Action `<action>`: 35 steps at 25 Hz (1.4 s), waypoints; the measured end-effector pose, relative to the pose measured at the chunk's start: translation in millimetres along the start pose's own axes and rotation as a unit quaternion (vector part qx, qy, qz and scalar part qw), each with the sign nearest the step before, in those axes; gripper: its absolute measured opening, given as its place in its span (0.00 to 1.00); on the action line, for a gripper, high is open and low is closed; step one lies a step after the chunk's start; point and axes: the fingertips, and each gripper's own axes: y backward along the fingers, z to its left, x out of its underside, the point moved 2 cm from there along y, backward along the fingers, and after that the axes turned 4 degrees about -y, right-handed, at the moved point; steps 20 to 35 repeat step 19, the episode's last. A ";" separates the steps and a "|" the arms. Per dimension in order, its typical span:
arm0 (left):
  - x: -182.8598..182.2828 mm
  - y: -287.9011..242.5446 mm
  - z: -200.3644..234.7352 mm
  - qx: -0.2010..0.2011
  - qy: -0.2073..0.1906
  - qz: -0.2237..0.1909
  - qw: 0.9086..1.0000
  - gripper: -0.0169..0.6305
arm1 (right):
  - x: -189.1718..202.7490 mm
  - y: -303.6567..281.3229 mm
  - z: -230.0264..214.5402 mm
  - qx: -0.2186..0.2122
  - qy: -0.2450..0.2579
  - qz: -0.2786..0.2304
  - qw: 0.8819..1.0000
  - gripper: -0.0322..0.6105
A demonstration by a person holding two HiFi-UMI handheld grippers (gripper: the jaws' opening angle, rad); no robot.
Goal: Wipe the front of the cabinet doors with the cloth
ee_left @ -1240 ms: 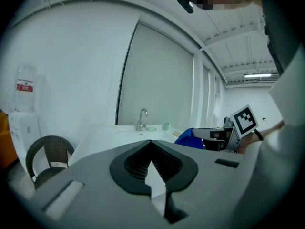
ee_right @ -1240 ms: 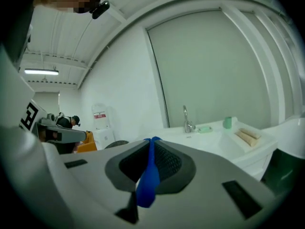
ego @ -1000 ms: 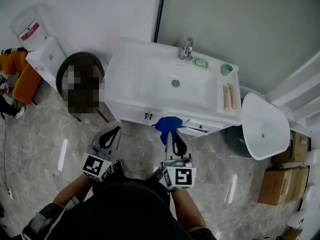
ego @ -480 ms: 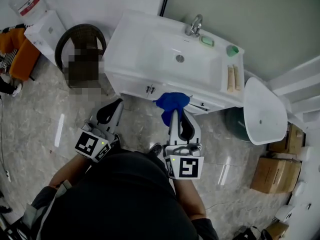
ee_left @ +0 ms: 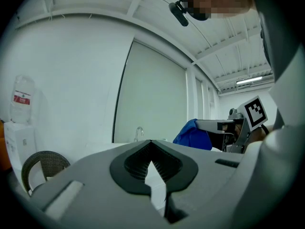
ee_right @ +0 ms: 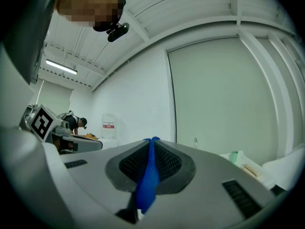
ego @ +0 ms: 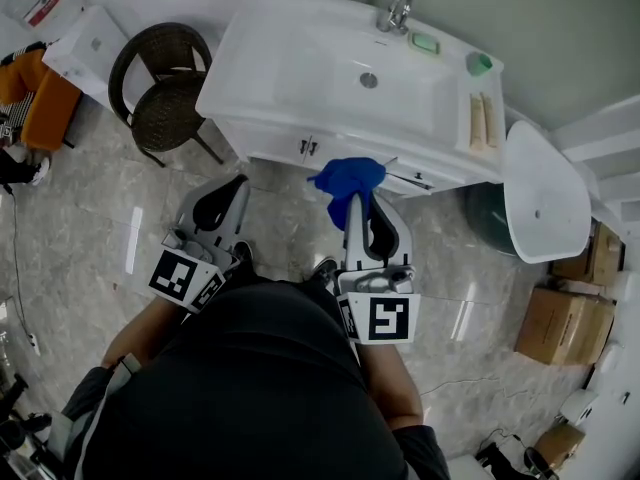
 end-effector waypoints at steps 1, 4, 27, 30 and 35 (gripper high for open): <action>1.0 1.0 -0.4 0.000 0.000 0.001 1.000 0.02 | 0.2 0.9 -0.1 0.001 0.000 0.000 1.000 0.10; 2.4 0.7 0.0 -0.002 -0.001 0.001 1.000 0.02 | 0.0 1.9 -2.2 0.003 -0.001 -0.001 1.000 0.10; 11.9 -2.8 18.9 -0.010 0.010 0.007 1.000 0.02 | 4.5 -4.6 0.2 0.008 -0.001 0.007 1.000 0.10; 11.9 -2.8 18.9 -0.010 0.010 0.007 1.000 0.02 | 4.5 -4.6 0.2 0.008 -0.001 0.007 1.000 0.10; 11.9 -2.8 18.9 -0.010 0.010 0.007 1.000 0.02 | 4.5 -4.6 0.2 0.008 -0.001 0.007 1.000 0.10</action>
